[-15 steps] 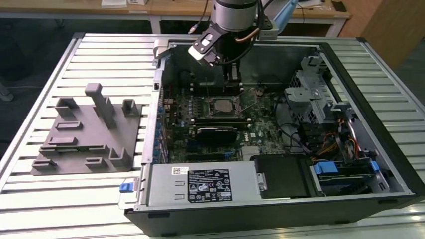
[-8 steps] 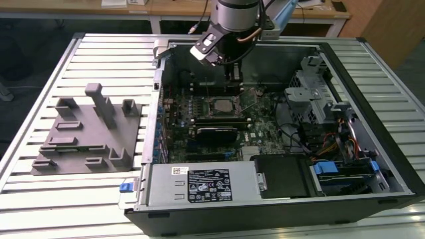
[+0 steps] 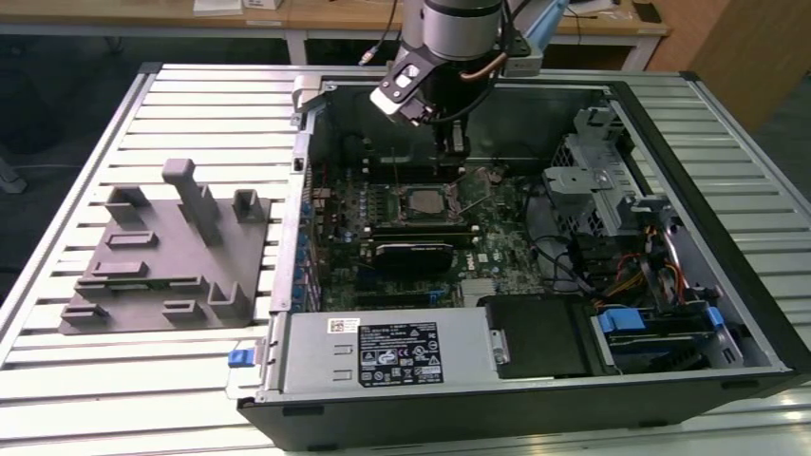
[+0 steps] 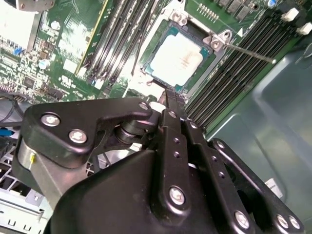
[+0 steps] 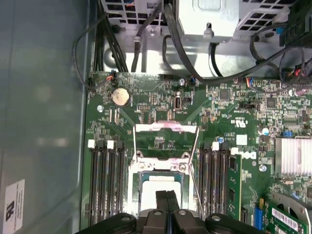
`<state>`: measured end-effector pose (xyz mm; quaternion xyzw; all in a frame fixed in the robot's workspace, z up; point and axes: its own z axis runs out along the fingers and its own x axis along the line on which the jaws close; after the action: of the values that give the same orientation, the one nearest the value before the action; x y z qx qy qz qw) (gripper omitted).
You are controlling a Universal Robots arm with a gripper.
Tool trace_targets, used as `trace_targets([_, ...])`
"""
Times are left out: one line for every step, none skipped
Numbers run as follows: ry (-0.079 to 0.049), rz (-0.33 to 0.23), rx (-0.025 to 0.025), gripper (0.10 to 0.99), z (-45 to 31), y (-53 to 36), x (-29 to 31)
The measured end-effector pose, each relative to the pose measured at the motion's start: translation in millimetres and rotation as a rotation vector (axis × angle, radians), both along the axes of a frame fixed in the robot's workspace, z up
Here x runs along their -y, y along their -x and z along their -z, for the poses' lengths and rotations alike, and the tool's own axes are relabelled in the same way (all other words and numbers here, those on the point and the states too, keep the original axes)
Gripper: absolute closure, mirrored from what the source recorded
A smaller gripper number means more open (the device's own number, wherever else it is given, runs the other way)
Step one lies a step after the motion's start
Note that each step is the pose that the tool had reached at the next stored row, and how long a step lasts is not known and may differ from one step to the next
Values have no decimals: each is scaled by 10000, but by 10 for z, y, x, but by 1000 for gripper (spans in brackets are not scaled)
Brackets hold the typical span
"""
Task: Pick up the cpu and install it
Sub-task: 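Close the cpu cover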
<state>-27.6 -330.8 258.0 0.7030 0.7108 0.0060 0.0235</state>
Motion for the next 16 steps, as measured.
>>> trace_targets([-1, 0, 0, 980, 0, -17, -1])
trace_targets([0, -1, 1, 980, 0, -35, -1])
trace_targets([-1, -1, 1, 980, 0, -54, -2])
trace_targets([-1, -1, 1, 980, 0, -74, -2])
trace_targets([-1, 0, 1, 980, 0, -95, -3])
trace_targets([-1, 0, 1, 980, 0, -118, -4])
trace_targets([-1, 0, 1, 980, 0, -145, -5])
trace_targets([0, -1, 0, 980, 0, -173, -6])
trace_targets([0, -1, 0, 980, 0, -202, -7])
trace_targets([-1, 0, 1, 980, 0, -233, -8])
trace_targets([-1, 0, 1, 980, 0, -265, -9])
trace_targets([-1, -1, 1, 980, 0, -296, -10])
trace_targets([-1, 0, 1, 980, 0, -327, -12])
trace_targets([-1, -1, 1, 980, 0, -358, -13])
trace_targets([-1, -1, 1, 980, 0, -392, -15])
trace_targets([-1, -1, 1, 980, 0, -423, -16])
